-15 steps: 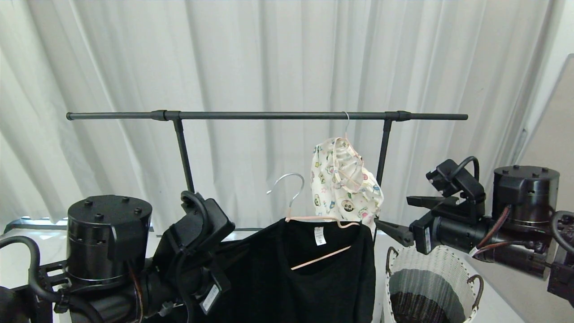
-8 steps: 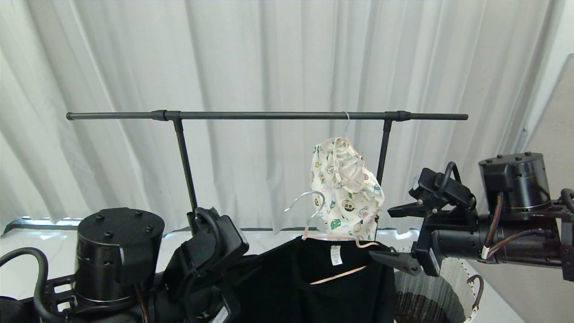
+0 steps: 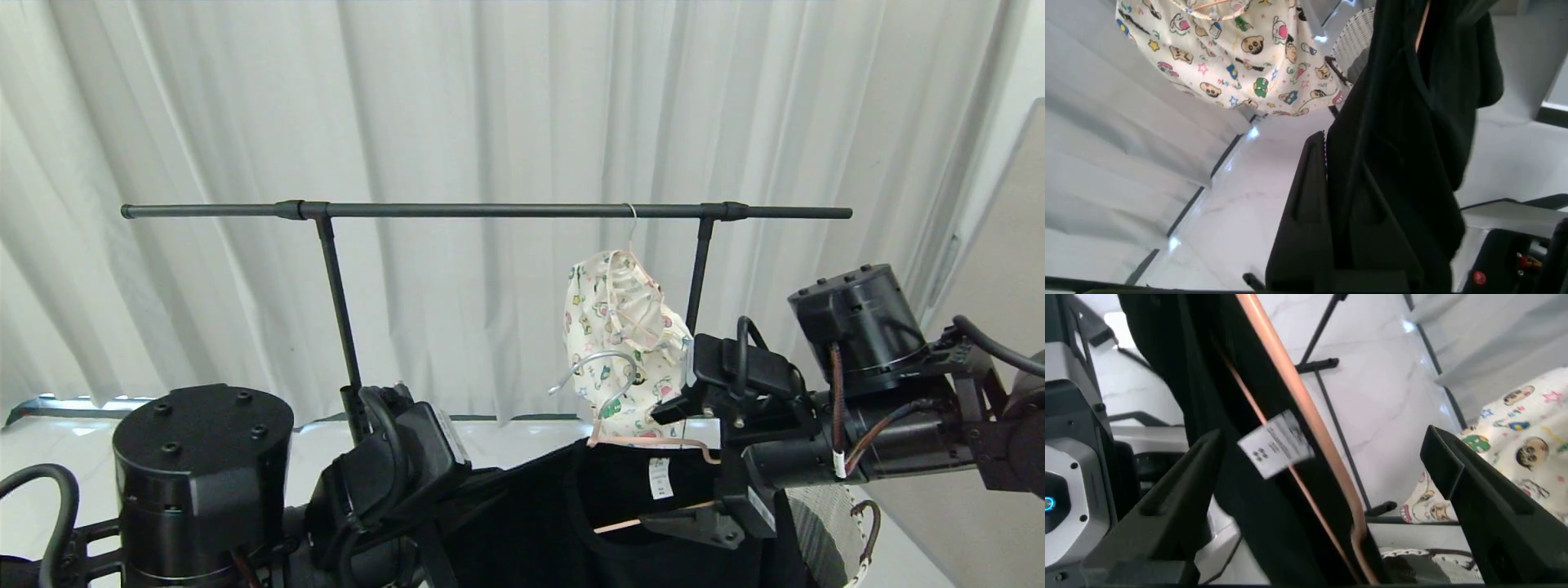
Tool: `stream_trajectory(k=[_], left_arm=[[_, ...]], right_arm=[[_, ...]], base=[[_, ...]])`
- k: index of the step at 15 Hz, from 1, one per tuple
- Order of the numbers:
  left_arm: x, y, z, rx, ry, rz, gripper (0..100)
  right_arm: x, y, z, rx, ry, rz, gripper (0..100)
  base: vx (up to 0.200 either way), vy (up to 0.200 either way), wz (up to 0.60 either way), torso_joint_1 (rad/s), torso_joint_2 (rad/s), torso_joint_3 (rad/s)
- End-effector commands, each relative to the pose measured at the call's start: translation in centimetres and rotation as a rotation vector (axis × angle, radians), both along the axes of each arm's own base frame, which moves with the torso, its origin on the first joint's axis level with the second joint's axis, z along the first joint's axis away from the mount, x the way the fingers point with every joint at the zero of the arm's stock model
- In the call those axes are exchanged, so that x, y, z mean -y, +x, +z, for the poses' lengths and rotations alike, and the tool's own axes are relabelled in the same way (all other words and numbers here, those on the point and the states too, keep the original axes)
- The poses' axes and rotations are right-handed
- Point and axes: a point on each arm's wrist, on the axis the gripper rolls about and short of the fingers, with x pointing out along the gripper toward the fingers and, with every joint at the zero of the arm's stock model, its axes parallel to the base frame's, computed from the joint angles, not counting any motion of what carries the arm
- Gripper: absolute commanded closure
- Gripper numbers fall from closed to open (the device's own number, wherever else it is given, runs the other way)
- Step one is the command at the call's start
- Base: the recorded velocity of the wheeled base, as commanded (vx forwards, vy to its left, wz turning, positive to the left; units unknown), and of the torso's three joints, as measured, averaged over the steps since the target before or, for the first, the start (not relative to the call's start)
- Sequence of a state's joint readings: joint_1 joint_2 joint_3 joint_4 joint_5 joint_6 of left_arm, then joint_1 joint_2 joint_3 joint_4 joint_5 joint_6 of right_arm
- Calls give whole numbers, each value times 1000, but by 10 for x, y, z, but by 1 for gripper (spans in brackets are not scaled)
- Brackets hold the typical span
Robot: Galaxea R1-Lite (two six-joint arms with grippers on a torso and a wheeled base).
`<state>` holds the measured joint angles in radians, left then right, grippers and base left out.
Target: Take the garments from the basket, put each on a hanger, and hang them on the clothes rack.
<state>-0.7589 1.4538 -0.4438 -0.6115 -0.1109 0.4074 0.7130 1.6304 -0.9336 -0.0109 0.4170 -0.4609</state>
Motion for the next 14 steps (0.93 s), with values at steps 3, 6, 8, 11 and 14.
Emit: stream_trajectory(k=[3,6,8,11,14], left_arm=[[3,-3,3,15,-15,-19,100],[6,-4,3,24,-23,-35,100],[7,-4,3,22,-21,-37,100],[7,-4,2,21,-20,-37,100],[7,-4,2,20,-19,-38,100]], right_arm=[[-6,10,-13,-37,-45,-1,0],[0,13,-14,-56,-63,-23,100],[0,13,-14,-54,-61,-26,100],[1,15,-13,-38,-61,-25,100],[5,18,-14,-3,-74,-8,100]], base=[[0,0,0,0,0,0],[0,0,0,0,0,0],[0,0,0,0,0,0],[0,0,0,0,0,0],[0,0,0,0,0,0]])
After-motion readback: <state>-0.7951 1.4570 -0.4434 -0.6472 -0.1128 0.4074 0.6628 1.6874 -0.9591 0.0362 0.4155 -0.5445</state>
